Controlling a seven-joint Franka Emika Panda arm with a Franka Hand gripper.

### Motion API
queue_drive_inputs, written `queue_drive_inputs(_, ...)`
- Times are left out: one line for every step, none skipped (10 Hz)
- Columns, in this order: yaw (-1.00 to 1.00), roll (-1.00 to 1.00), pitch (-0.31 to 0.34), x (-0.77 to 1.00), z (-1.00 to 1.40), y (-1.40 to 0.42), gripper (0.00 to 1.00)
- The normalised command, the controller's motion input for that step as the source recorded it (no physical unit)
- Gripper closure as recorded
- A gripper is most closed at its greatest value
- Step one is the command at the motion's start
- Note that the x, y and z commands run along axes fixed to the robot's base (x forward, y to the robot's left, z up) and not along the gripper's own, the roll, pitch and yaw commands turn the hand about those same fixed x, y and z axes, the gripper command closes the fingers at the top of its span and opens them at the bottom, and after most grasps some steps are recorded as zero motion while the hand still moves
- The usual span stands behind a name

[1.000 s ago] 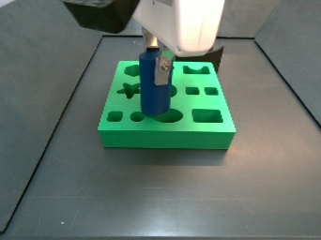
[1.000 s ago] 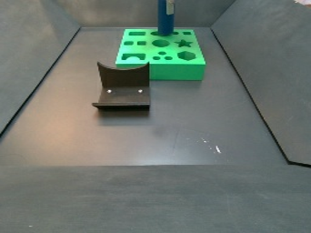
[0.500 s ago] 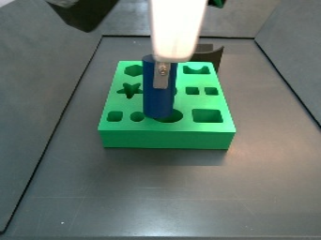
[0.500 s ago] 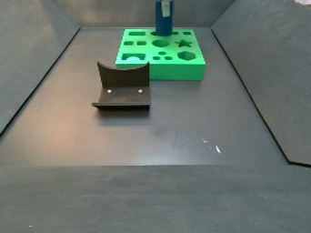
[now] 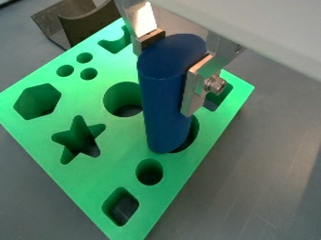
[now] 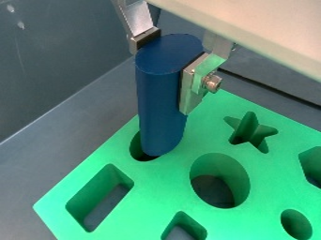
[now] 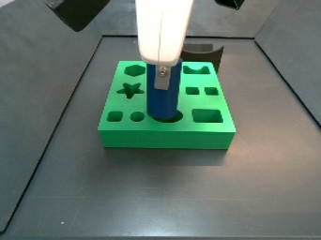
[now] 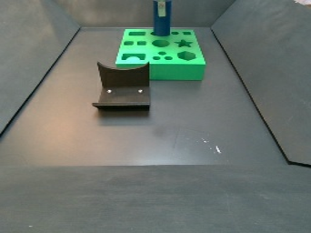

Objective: Insert the oval object.

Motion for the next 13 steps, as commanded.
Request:
queue_drive_inputs(0.21, 0.5, 0.069, 0.46, -0.14, -0.19, 1.0)
queue_drive_inputs(0.0, 0.36, 0.027, 0.29, -0.37, -0.22, 1.0)
queue_drive_inputs(-0.13, 0.09, 0.0, 0.0, -0.37, -0.17, 1.0)
queue_drive_inputs(-0.09, 0.05, 0.009, 0.16, -0.43, -0.11, 1.0)
queue_drive_inputs(0.0, 0.05, 0.074, 0.54, -0.56, -0.05, 1.0)
queue_drive_inputs(0.0, 0.1, 0.097, 0.6, -0.55, 0.0, 1.0)
queue_drive_inputs(0.0, 0.15, 0.044, 0.36, -0.53, 0.0, 1.0)
queue_drive_inputs(0.0, 0.17, -0.05, 0.0, -0.59, 0.0, 1.0)
queue_drive_inputs(0.0, 0.17, -0.106, 0.0, -0.67, 0.0, 1.0)
queue_drive_inputs(0.0, 0.16, -0.097, 0.0, -0.65, -0.04, 1.0)
queue_drive_inputs(0.0, 0.15, -0.046, 0.0, -0.56, -0.06, 1.0)
queue_drive_inputs(-0.01, 0.02, 0.0, 0.01, -0.26, -0.04, 1.0)
queue_drive_inputs(0.0, 0.0, 0.0, 0.0, 0.0, 0.0, 1.0)
